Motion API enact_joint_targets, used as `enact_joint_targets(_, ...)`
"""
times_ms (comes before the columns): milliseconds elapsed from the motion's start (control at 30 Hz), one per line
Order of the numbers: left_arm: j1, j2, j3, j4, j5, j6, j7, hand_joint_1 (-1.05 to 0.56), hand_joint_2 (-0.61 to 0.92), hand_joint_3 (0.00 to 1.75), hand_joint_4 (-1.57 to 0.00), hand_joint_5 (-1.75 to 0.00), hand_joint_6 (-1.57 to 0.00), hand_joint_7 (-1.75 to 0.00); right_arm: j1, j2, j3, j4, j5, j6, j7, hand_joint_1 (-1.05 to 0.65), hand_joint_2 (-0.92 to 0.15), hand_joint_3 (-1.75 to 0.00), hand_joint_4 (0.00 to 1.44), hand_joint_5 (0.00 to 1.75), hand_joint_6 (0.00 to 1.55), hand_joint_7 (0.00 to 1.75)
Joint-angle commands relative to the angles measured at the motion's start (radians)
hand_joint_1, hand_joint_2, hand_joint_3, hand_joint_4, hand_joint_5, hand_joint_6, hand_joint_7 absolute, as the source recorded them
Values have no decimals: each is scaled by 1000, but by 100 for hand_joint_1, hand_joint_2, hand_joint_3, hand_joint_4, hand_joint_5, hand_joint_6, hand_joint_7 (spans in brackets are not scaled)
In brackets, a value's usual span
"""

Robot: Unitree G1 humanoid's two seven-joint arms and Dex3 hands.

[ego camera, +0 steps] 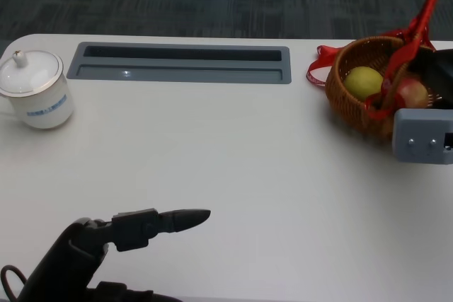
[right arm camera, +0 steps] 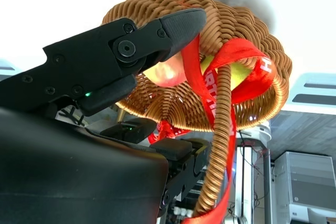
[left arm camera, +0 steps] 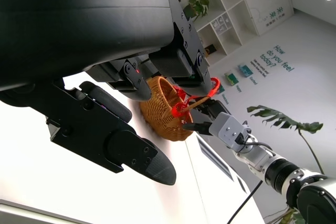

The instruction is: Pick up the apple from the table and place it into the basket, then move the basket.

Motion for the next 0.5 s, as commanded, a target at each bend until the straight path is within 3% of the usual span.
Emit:
enact_joint_targets(33,-7,10,4,3,-4,-9,9,-53,73,0,-78,0,-73,0,8,-34,-12,-12,19,-3,16,-104,-84,-1,24,0,13,0)
enact_joint_targets(233,-12,7,-1,6,-8,-10,8,-53,73,0,-78,0,-73,0,17,-70,-13,-17,22,-8,2,-105,-85,-1,22,0,12,1)
enact_joint_targets(500,-20,12,-5,7,-13,-6,3,-52,72,0,-78,0,-72,0,47,-123,-48,-24,49,-71,-31,-102,-84,0,29,3,22,3)
